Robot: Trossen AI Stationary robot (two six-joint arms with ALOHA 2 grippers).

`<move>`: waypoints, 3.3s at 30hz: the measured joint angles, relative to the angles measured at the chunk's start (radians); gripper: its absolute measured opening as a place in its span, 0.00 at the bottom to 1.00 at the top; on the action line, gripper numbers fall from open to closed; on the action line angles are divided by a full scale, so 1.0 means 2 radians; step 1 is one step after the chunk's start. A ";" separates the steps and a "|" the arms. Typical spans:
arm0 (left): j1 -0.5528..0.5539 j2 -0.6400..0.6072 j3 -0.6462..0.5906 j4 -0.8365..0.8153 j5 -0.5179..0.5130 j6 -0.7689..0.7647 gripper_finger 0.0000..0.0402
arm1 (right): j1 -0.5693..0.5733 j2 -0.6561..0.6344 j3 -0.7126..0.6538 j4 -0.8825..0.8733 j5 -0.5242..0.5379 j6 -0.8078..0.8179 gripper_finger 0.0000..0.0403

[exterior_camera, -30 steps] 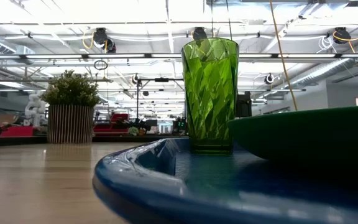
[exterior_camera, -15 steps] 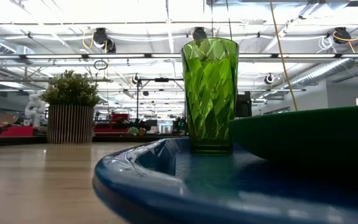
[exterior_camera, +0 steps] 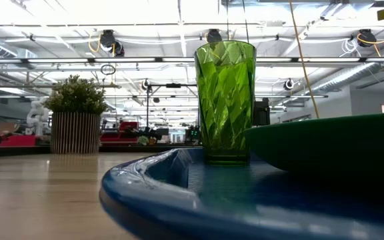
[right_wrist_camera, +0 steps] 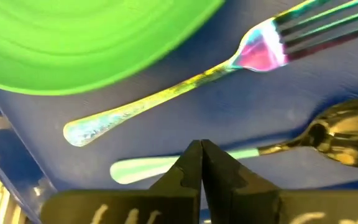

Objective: Pick and place plate/cup/fork/spoon on tray
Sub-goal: Put the blue spoon on the blue tray to the right of the blue fork

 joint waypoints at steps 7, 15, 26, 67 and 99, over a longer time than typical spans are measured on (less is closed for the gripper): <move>0.000 0.000 0.000 0.000 0.000 0.000 0.56 | 0.000 0.018 0.000 0.035 -0.001 0.004 0.00; -0.002 0.000 0.000 0.000 0.001 0.001 0.56 | 0.007 0.020 0.000 0.047 -0.026 0.004 0.00; -0.011 0.000 0.000 -0.001 0.002 0.004 0.56 | 0.066 0.020 0.000 0.084 -0.012 0.046 0.00; -0.011 0.000 0.000 -0.004 0.002 0.016 0.56 | 0.085 0.117 0.001 0.227 -0.042 0.074 0.00; -0.011 0.000 0.000 -0.002 0.002 0.000 0.56 | -0.107 -0.079 -0.013 -0.152 -0.067 0.211 0.00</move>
